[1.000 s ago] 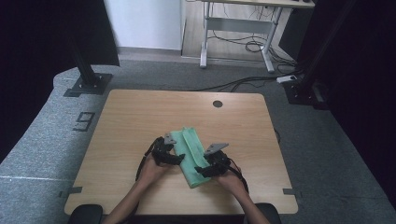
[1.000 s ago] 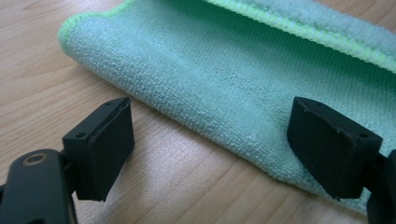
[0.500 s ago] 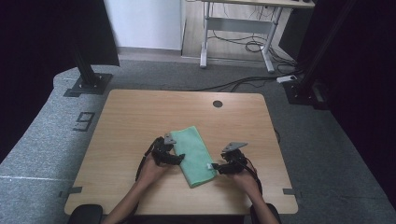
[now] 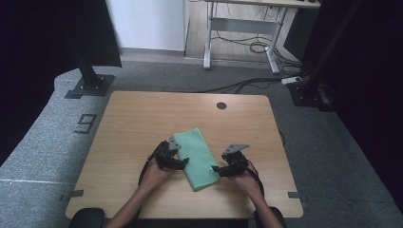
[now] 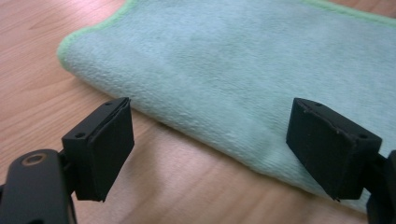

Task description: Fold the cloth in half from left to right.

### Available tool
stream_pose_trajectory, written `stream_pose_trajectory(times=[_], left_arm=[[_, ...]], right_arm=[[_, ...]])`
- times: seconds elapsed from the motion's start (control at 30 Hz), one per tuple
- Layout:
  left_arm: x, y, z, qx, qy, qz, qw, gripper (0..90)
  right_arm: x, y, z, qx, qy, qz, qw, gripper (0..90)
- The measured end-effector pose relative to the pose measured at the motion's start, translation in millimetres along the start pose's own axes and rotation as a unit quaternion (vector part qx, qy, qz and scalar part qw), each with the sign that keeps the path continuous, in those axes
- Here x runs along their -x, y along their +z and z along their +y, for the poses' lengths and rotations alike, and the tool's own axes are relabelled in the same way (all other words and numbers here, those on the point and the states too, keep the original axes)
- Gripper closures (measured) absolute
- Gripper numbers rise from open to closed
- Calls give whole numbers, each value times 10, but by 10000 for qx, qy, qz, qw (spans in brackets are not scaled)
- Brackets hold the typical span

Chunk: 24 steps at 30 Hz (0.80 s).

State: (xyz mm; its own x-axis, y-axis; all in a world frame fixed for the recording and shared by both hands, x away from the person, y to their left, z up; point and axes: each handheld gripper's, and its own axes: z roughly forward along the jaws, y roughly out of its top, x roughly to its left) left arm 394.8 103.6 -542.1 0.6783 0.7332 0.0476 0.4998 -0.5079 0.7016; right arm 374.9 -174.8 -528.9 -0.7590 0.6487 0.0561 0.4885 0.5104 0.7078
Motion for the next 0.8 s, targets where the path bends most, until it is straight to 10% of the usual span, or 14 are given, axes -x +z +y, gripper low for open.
stream_pose_trajectory(times=[0.43, 0.8], left_arm=[[-30, 46, -3, -70, 59, 60, 9999, 143], [-117, -120, 38, 122, -45, 67, 9999, 156]], right_arm=[[8, -105, -282, -313, -110, -12, 9994, 294], [-44, -130, -107, -61, -185, 29, 9998, 312]])
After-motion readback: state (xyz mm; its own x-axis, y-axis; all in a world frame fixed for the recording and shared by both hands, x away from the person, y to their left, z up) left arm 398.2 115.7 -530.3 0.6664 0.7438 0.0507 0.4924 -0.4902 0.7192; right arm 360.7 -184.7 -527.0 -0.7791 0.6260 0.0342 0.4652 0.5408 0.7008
